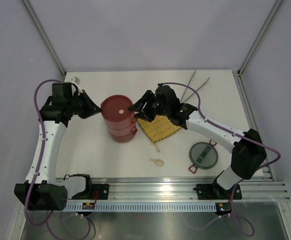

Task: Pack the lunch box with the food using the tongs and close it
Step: Place the packing box into the packing box, then close the fastener on the packing box.

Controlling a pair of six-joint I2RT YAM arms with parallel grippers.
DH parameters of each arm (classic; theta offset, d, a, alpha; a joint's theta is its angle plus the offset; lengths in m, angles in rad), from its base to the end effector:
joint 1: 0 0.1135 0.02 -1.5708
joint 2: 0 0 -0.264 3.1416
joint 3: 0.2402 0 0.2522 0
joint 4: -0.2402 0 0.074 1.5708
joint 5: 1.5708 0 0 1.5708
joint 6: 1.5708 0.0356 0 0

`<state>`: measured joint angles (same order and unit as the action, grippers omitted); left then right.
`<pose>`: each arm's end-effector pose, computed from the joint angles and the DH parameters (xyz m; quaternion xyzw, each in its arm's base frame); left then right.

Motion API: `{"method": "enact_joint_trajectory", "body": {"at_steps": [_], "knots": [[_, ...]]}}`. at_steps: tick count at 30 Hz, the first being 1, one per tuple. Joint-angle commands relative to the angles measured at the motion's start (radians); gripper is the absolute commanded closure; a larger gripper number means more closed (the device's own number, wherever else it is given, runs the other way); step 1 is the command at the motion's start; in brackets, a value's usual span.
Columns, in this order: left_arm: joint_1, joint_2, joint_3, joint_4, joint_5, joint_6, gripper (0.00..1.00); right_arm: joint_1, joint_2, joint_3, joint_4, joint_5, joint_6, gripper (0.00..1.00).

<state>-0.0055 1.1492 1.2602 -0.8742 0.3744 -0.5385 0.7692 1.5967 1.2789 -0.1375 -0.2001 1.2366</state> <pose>0.2261 -0.0143 0.3671 -0.1674 0.8909 -0.2686 0.3259 0.2653 0.2667 0.3100 0.1441 0.8335 0.4895 0.2118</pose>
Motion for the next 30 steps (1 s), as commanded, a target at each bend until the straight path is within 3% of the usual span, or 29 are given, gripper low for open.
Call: {"method": "enact_joint_trajectory", "body": {"at_steps": [1,5,8,9,13,14,18,21,30], "knots": [[0.004,-0.006,0.03,-0.008,-0.075,0.012,0.95,0.01,-0.087,0.019,-0.03,0.011,-0.097,0.4],[0.036,0.004,0.044,-0.016,-0.106,0.005,0.96,0.01,-0.121,0.04,-0.111,0.037,-0.19,0.37],[0.067,0.018,0.033,-0.046,-0.14,-0.015,1.0,0.004,-0.168,0.028,-0.166,0.106,-0.256,0.41],[0.076,0.02,0.028,-0.049,-0.146,-0.024,1.0,0.002,-0.197,0.013,-0.177,0.134,-0.267,0.46],[0.098,0.035,-0.054,0.0,-0.152,-0.072,1.0,-0.085,-0.233,-0.059,-0.205,0.165,-0.284,0.92],[0.098,0.044,-0.068,0.015,-0.132,-0.077,1.0,-0.102,-0.224,-0.067,-0.205,0.137,-0.295,0.94],[0.095,0.092,-0.119,0.114,-0.036,-0.101,1.0,-0.136,-0.034,0.104,-0.336,0.051,-0.429,1.0],[0.091,0.129,-0.11,0.135,-0.031,-0.104,1.0,-0.119,0.041,0.157,-0.34,-0.01,-0.471,1.0],[0.084,0.201,-0.07,0.201,0.014,-0.106,1.0,-0.064,0.124,0.244,-0.343,-0.053,-0.52,1.0]]}}
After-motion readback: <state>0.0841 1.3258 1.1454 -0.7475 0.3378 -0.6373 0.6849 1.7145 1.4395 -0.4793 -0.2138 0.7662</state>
